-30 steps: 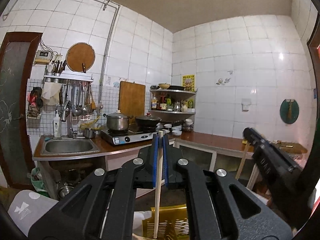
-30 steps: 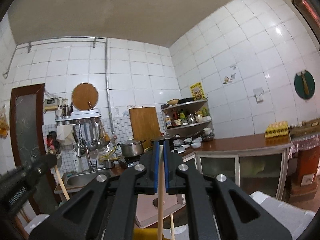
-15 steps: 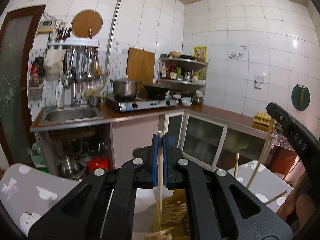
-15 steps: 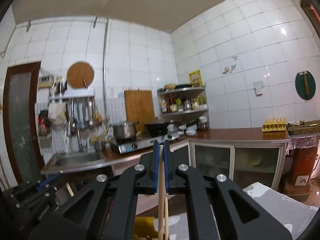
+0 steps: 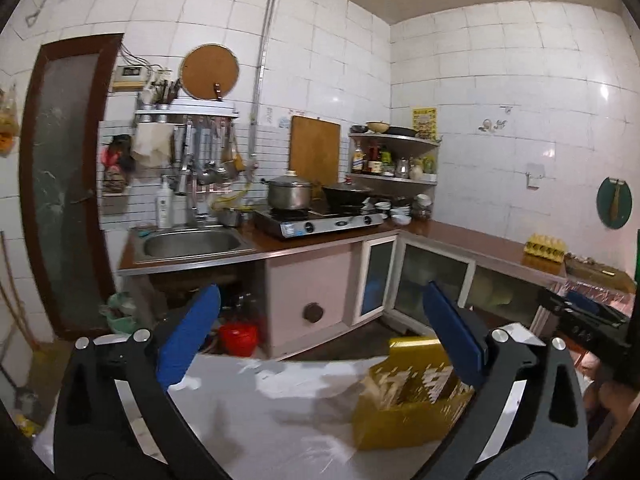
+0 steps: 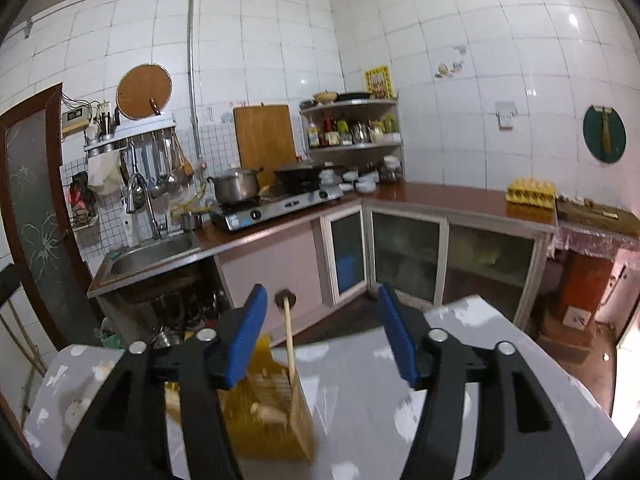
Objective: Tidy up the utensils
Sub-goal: 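Move both open tools back over the remaining utensils, then close the left tool on the blue-handled utensil while the right tool grasps the grey spoon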
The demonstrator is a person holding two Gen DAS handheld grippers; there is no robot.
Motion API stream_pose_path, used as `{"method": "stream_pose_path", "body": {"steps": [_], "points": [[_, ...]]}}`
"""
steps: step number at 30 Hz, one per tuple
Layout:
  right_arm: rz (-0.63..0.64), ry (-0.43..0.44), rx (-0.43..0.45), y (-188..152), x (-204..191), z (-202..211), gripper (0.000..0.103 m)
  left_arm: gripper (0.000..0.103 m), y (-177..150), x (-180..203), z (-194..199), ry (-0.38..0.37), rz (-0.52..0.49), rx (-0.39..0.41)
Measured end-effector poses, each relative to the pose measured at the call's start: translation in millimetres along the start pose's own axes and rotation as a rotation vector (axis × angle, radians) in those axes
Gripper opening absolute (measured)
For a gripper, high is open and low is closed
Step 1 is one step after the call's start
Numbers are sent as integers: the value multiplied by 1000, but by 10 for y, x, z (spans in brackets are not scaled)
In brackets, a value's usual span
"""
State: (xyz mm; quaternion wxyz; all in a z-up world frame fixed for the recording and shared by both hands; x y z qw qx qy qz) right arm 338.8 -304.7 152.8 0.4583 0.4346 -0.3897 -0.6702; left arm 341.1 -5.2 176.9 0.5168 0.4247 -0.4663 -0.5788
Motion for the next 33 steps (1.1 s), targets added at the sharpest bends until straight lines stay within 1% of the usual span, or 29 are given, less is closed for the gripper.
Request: {"method": "stream_pose_path", "body": {"steps": [2, 5, 8, 10, 12, 14, 15, 18, 21, 24, 28, 29, 30, 31, 33], "points": [[2, -13, -21, -117, 53, 116, 69, 98, -81, -118, 137, 19, -6, -36], [23, -43, -70, -379, 79, 240, 71, 98, -274, -271, 256, 44, -3, -88], [45, -69, -151, -766, 83, 286, 71, 98, -529, -380, 305, 70, -14, -146], [56, -75, -216, -1095, 54, 285, 71, 98, -754, -433, 309, 89, -31, -189], [87, -97, -269, -1410, 10, 263, 71, 98, -938, -464, 297, 84, -32, -235], [103, -112, -316, -1681, -29, 248, 71, 98, -1236, -477, 271, 67, -21, -307], [102, -109, -343, -1814, -46, 242, 71, 98, -1314, -472, 259, 63, -19, -323], [100, -95, -431, -2192, -144, 206, 71, 98, -1730, -467, 229, 53, -36, -402], [116, -85, -478, -2416, -262, 198, 71, 98, -2009, -486, 196, 55, -44, -458], [125, -88, -525, -2550, -378, 177, 70, 98, -2221, -534, 168, 49, -27, -513], [140, -113, -582, -2671, -501, 103, 69, 98, -2345, -595, 164, 48, 14, -544], [144, -118, -590, -2692, -521, 90, 63, 98, -2368, -612, 164, 46, 21, -550], [143, -120, -601, -2721, -537, 69, 60, 98, -2392, -630, 163, 45, 29, -557], [138, -124, -610, -2720, -546, 55, 54, 98, -2407, -635, 157, 44, 35, -562], [121, -136, -621, -2747, -542, 17, 52, 98, -2422, -644, 158, 42, 47, -569]]}}
Point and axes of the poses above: each gripper's, at about its wrist camera, not at the fingertips, and z roughly against the way its jaws point, x to its right, y to its top, the point moved 6 cm from there along -z, roughly the way its jaws point, and after that the axes turned 4 degrees about -z, right-handed, at the moved point
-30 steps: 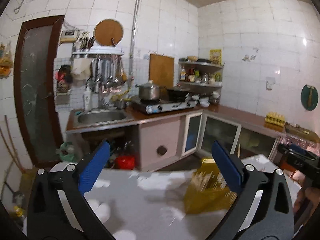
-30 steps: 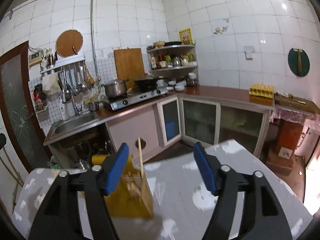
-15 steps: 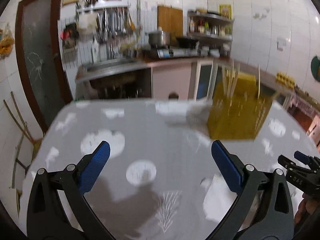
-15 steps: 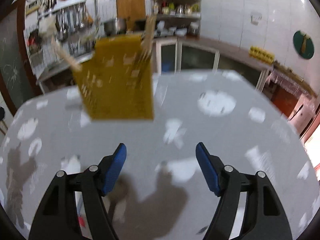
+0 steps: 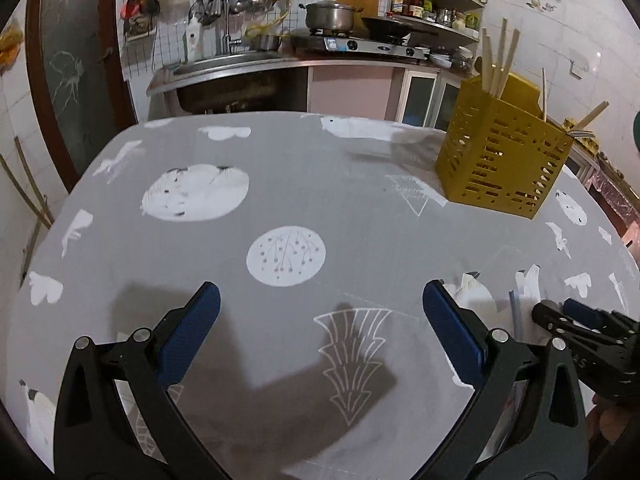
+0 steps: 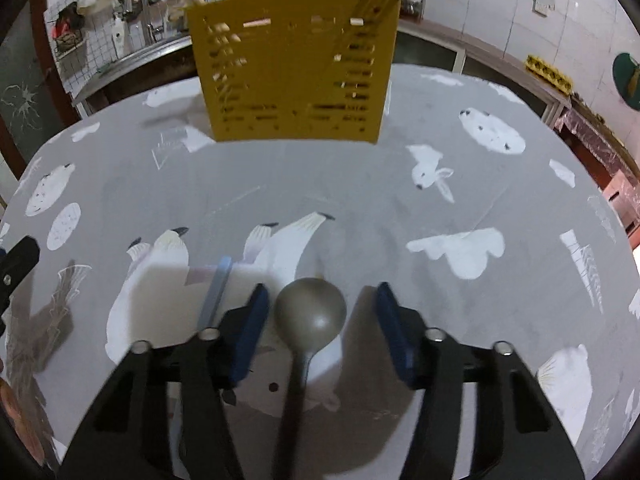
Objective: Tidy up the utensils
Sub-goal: 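Close the left tool on the blue-handled utensil while the right tool grasps the grey spoon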
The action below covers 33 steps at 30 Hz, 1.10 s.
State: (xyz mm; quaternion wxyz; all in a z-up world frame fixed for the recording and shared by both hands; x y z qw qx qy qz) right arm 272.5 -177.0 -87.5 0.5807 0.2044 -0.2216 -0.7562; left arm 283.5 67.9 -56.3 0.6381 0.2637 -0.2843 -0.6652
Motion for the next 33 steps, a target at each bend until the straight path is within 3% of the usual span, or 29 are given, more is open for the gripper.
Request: {"method": "stream_pose_path", "body": {"steps": [5, 12, 21, 26, 31, 33], "points": [[-17, 23, -14, 41, -21, -12, 36, 98, -36, 61, -12, -10, -2, -6], [-29, 63, 6, 57, 139, 16, 36, 98, -41, 325, -32, -50, -15, -33], [-60, 46, 8, 161, 820, -42, 36, 97, -74, 993, -163, -96, -116, -84], [-45, 71, 14, 175, 942, -64, 36, 78, -147, 1416, -257, -131, -213, -130], [-32, 94, 22, 187, 971, -85, 36, 41, -215, 1654, -397, -152, -259, -201], [-33, 104, 23, 189, 977, -88, 36, 39, -199, 1675, -434, -152, -245, -209]]}}
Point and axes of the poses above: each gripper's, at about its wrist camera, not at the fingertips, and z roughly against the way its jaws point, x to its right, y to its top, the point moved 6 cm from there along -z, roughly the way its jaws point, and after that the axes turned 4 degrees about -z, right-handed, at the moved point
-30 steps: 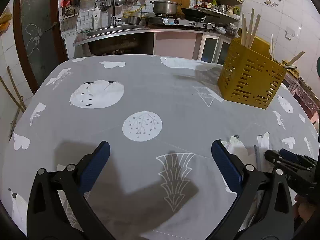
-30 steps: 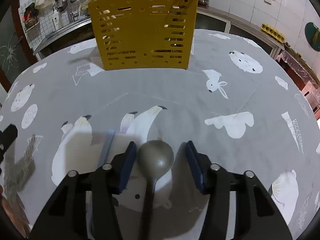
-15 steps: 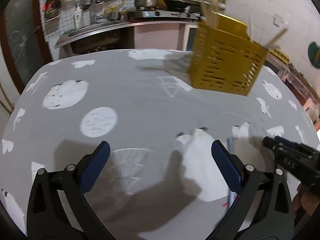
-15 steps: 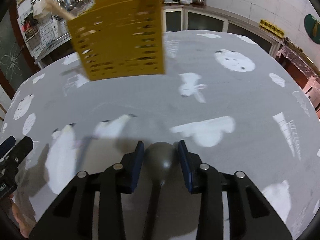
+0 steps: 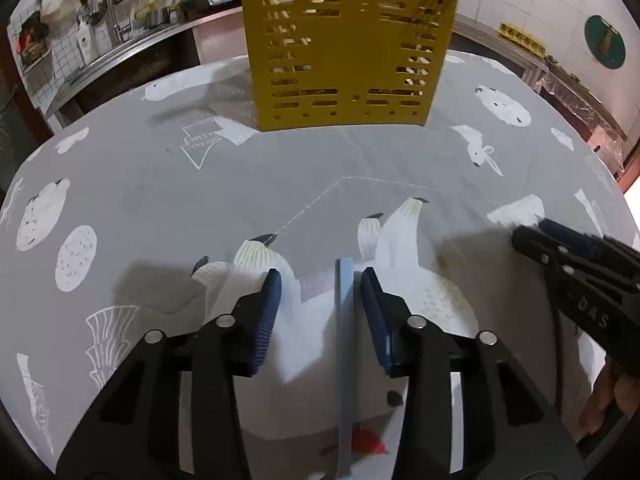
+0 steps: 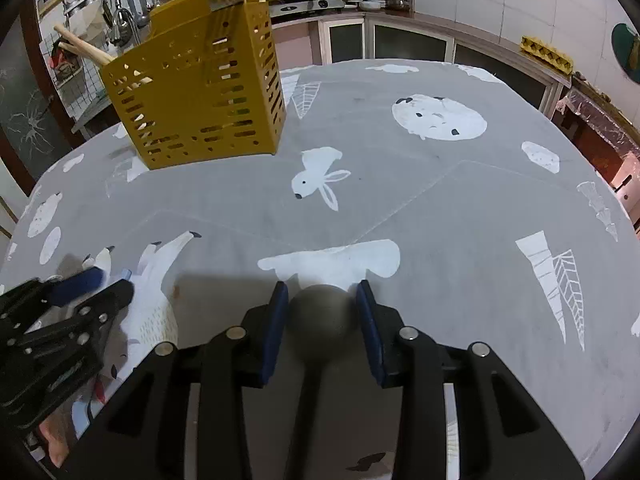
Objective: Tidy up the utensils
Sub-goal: 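Close the left tool on the blue-handled utensil while the right tool grasps the grey spoon, then lower the left tool's blue utensil into the yellow holder and open while the right tool inserts the spoon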
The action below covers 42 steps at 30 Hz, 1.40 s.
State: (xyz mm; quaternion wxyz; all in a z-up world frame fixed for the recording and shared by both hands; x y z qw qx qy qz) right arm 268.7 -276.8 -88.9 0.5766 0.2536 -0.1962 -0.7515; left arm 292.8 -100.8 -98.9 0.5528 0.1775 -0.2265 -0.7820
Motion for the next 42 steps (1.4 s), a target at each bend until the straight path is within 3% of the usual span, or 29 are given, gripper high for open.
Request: {"method": "stream_pose_path", "body": {"steps": [6, 10, 16, 31, 42], "points": [[18, 17, 13, 41, -39, 2, 36, 6, 94, -42, -73, -7, 24, -34], [20, 18, 25, 53, -19, 9, 36, 6, 118, -62, -80, -20, 39, -33], [12, 43, 58, 78, -36, 53, 36, 6, 157, -216, 89, 2, 81, 35], [56, 107, 367, 327, -263, 735, 36, 6, 204, -677, 1063, 74, 173, 408], [74, 133, 559, 517, -372, 1137, 36, 6, 260, -810, 1481, 45, 205, 563]]}}
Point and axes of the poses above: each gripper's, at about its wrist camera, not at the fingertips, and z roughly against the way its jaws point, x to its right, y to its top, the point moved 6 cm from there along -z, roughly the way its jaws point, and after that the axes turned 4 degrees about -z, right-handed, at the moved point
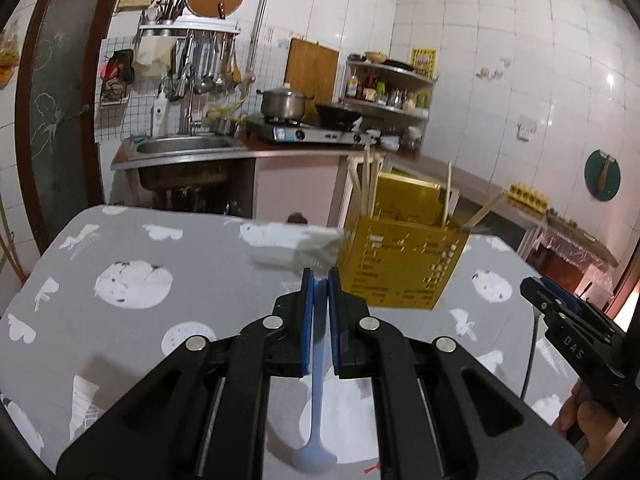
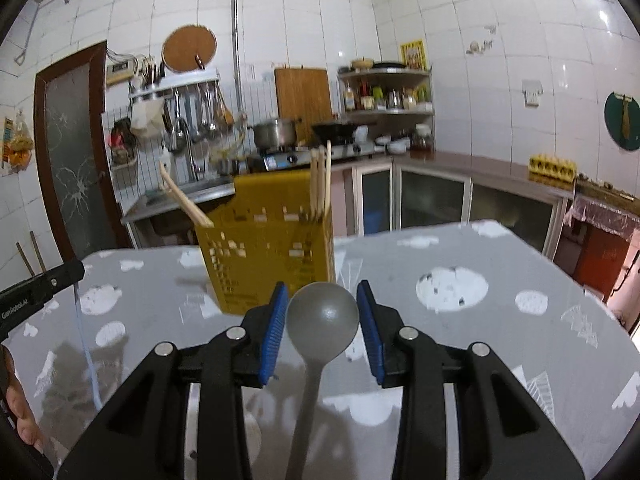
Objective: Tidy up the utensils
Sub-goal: 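Lower the left tool's blue utensil into the yellow holder and open while the right tool inserts the spoon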
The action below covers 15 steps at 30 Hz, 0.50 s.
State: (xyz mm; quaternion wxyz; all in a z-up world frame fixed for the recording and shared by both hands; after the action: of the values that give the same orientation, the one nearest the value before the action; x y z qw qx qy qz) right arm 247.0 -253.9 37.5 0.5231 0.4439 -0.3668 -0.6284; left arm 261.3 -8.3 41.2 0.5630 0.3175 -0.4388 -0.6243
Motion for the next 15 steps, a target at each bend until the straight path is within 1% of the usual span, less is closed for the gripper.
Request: {"method": "stream_pose_path", "body": {"steps": [5, 15], "points": [[2, 14, 47, 252, -50, 20, 36, 6, 193, 33, 81, -23, 3, 54], [16, 54, 157, 873, -271, -7, 36, 6, 852, 151, 107, -81, 26, 156]]}}
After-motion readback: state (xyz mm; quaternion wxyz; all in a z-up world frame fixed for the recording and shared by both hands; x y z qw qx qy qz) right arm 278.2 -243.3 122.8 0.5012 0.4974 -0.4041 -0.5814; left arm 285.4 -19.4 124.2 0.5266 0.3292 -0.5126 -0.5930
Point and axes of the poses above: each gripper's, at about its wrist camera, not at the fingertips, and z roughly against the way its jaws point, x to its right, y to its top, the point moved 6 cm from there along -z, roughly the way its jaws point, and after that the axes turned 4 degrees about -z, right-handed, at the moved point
